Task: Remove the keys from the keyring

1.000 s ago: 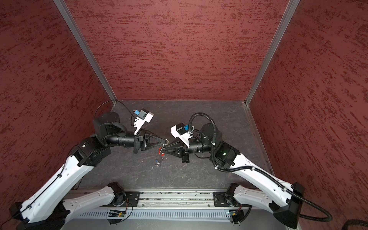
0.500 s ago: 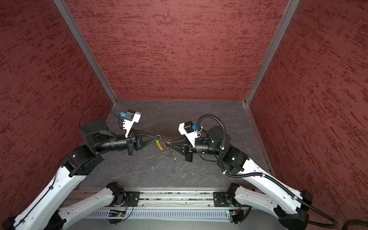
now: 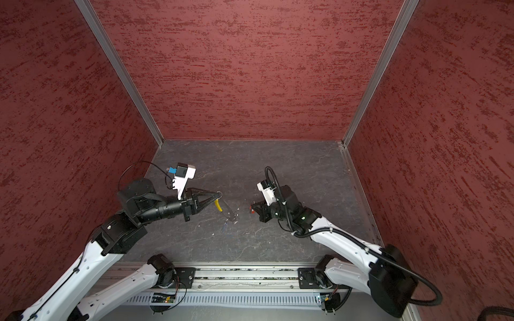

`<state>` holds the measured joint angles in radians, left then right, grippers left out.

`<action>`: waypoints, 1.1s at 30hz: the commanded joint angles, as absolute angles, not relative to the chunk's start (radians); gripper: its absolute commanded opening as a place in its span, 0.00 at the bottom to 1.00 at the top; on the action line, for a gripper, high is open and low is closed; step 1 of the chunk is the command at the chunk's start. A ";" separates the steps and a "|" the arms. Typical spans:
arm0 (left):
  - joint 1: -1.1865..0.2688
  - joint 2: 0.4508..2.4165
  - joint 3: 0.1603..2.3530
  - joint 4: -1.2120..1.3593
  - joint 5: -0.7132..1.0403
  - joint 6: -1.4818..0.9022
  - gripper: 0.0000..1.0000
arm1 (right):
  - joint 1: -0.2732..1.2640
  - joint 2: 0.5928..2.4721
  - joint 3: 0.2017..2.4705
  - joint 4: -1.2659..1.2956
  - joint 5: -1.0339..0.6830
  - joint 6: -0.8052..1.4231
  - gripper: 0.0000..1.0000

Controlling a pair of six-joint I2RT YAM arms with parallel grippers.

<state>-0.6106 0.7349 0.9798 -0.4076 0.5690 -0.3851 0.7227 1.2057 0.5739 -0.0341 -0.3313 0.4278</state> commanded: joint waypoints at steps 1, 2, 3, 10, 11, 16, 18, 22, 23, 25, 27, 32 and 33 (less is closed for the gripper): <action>-0.612 0.730 0.963 -0.304 0.556 -0.395 0.00 | 0.709 1.267 0.539 0.067 -0.280 0.522 0.00; -0.612 0.731 0.958 -0.297 0.554 -0.399 0.00 | 0.708 1.290 0.531 0.069 -0.262 0.524 0.00; -0.612 0.732 0.954 -0.293 0.554 -0.400 0.00 | 0.707 1.305 0.523 0.070 -0.244 0.525 0.00; -0.617 0.734 0.919 -0.272 0.553 -0.414 0.00 | 0.675 1.411 0.488 0.075 -0.163 0.581 0.00; -0.618 0.733 0.919 -0.270 0.553 -0.416 0.00 | 0.675 1.411 0.486 0.073 -0.156 0.585 0.02; -0.619 0.738 0.914 -0.272 0.552 -0.420 0.00 | 0.668 1.375 0.496 0.049 -0.155 0.584 0.25; -0.619 0.743 0.916 -0.274 0.552 -0.423 0.00 | 0.664 1.346 0.507 0.030 -0.151 0.580 0.39; -0.624 0.750 0.923 -0.283 0.549 -0.417 0.00 | 0.661 1.246 0.550 -0.016 -0.152 0.557 0.49; -0.624 0.752 0.927 -0.286 0.545 -0.417 0.00 | 0.660 1.216 0.566 -0.029 -0.157 0.545 0.50; -0.623 0.756 0.936 -0.293 0.541 -0.416 0.00 | 0.661 1.145 0.614 -0.049 -0.186 0.510 0.51; -0.627 0.765 0.947 -0.300 0.533 -0.417 0.00 | 0.661 1.071 0.660 -0.037 -0.250 0.468 0.53; -0.640 0.798 0.992 -0.331 0.485 -0.410 0.00 | 0.664 0.940 0.796 -0.016 -0.360 0.382 0.57; -0.644 0.806 1.001 -0.336 0.472 -0.410 0.00 | 0.667 0.925 0.816 0.004 -0.395 0.369 0.58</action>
<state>-0.6346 0.8005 0.9546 -0.3370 0.5114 -0.4141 0.6659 0.9607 0.7681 -0.0349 -0.2943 0.4408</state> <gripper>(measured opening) 0.047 0.573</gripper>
